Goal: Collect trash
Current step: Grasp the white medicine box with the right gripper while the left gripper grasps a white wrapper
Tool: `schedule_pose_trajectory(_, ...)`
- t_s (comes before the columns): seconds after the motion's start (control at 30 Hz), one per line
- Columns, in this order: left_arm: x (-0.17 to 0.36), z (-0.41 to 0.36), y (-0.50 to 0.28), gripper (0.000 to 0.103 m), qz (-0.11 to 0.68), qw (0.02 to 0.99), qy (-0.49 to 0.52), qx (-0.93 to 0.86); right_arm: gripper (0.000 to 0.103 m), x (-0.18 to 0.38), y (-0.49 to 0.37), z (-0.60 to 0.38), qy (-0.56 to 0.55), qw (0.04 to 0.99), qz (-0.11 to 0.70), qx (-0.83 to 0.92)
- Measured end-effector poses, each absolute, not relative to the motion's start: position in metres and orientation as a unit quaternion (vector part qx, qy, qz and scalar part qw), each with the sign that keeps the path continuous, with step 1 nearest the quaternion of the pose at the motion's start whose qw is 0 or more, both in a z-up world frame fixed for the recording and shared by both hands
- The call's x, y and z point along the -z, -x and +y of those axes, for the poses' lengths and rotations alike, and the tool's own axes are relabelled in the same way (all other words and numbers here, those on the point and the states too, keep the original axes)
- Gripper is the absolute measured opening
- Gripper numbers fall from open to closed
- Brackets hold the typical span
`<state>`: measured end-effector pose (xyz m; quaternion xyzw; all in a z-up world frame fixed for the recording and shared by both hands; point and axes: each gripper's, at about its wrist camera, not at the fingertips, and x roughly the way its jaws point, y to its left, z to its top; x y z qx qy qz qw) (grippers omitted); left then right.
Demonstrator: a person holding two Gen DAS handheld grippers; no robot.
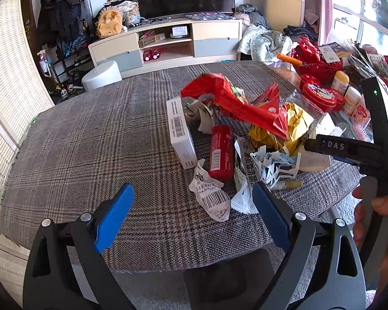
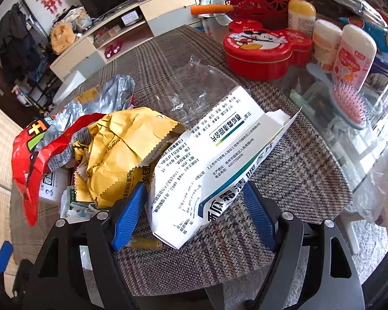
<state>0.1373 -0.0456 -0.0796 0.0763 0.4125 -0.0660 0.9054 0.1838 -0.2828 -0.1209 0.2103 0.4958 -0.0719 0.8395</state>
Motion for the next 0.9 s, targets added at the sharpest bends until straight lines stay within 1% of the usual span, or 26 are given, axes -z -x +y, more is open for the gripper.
schedule_pose_trajectory(0.13,0.085,-0.048,-0.136,0.088,0.416,0.903,-0.082,0.069,0.08,0.127,-0.189,-0.284,-0.214,0.839,0.495,0.073)
schedule_pose_trajectory(0.4,0.094,-0.054,-0.13,0.088,0.422,0.899,-0.09,0.078,0.08,0.133,-0.193,-0.286,-0.217,0.844,0.487,0.06)
schedule_pose_trajectory(0.43,0.094,-0.054,-0.129,0.088,0.42,0.899,-0.091,0.083,0.076,0.132,-0.192,-0.287,-0.221,0.844,0.486,0.057)
schedule_pose_trajectory(0.47,0.095,-0.056,-0.126,0.088,0.418,0.899,-0.093,0.09,0.066,0.131,-0.19,-0.289,-0.224,0.844,0.484,0.052)
schedule_pose_trajectory(0.5,0.095,-0.057,-0.124,0.088,0.416,0.899,-0.095,0.097,0.062,0.128,-0.187,-0.29,-0.222,0.846,0.482,0.047)
schedule_pose_trajectory(0.53,0.096,-0.058,-0.122,0.088,0.414,0.899,-0.095,0.105,0.055,0.124,-0.184,-0.29,-0.216,0.85,0.479,0.046)
schedule_pose_trajectory(0.57,0.097,-0.06,-0.12,0.088,0.41,0.9,-0.094,0.116,0.053,0.122,-0.182,-0.291,-0.212,0.851,0.478,0.046)
schedule_pose_trajectory(0.7,0.102,-0.07,-0.119,0.088,0.408,0.896,-0.091,0.149,0.05,0.123,-0.174,-0.296,-0.215,0.85,0.479,0.032)
schedule_pose_trajectory(0.77,0.106,-0.077,-0.119,0.088,0.41,0.893,-0.095,0.159,0.044,0.121,-0.169,-0.296,-0.211,0.852,0.478,0.024)
schedule_pose_trajectory(0.8,0.107,-0.079,-0.119,0.087,0.408,0.893,-0.095,0.162,0.043,0.118,-0.167,-0.297,-0.209,0.853,0.478,0.022)
schedule_pose_trajectory(0.87,0.108,-0.084,-0.122,0.081,0.402,0.894,-0.087,0.176,0.041,0.114,-0.163,-0.3,-0.206,0.855,0.475,0.017)
schedule_pose_trajectory(0.9,0.108,-0.087,-0.125,0.081,0.399,0.895,-0.082,0.181,0.04,0.113,-0.16,-0.3,-0.205,0.856,0.474,0.016)
